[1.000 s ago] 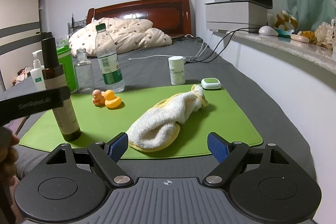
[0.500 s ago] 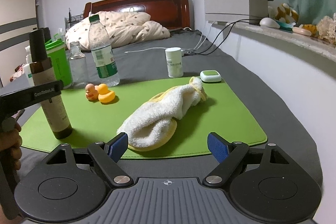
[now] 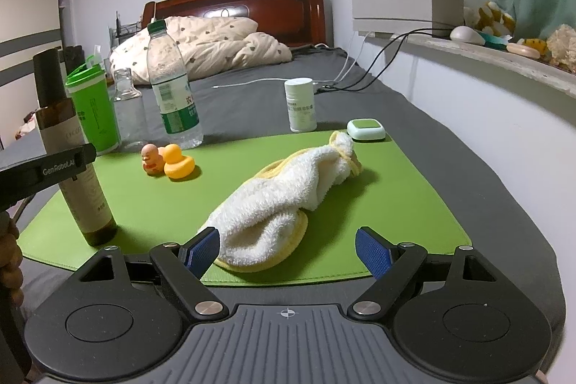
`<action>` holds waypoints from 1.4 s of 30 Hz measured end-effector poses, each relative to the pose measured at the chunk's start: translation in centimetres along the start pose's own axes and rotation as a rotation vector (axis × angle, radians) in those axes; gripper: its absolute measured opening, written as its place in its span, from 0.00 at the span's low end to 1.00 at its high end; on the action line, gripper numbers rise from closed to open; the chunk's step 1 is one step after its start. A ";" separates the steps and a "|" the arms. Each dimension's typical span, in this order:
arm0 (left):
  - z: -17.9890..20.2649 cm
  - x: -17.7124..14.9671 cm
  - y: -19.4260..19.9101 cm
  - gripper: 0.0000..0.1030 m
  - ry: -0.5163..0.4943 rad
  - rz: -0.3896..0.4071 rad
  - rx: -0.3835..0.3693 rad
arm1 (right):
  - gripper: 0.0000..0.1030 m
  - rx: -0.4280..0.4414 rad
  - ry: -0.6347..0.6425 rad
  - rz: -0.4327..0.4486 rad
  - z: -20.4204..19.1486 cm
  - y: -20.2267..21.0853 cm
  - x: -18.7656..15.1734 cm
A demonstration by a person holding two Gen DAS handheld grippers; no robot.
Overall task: Clean container
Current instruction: 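Close the left gripper around the brown bottle while the right tool approaches the towel, then grasp the white-and-yellow towel with the right gripper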
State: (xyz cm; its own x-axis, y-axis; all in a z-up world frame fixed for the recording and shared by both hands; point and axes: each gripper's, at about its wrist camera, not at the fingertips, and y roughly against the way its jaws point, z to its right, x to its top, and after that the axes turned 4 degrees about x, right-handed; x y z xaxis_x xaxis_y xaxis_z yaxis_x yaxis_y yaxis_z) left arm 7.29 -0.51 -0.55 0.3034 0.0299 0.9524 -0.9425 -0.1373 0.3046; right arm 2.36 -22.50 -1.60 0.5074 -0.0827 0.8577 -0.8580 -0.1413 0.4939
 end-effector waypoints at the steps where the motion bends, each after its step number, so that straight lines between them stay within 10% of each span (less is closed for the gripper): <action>1: 0.0 0.0 0.0 0.42 0.000 -0.001 0.000 | 0.81 0.000 0.000 0.000 -0.1 0.0 0.0; 42: 0.2 0.3 -0.1 0.42 -0.013 -0.011 -0.002 | 0.81 -0.003 0.068 -0.069 -0.6 -8.1 1.1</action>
State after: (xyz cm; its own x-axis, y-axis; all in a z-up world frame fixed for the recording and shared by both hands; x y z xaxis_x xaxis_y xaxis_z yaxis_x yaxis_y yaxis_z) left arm 7.52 -0.71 -0.29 0.3153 0.0180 0.9488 -0.9395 -0.1347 0.3148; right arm 9.79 -20.81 -4.53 0.5590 -0.0058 0.8292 -0.8213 -0.1415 0.5527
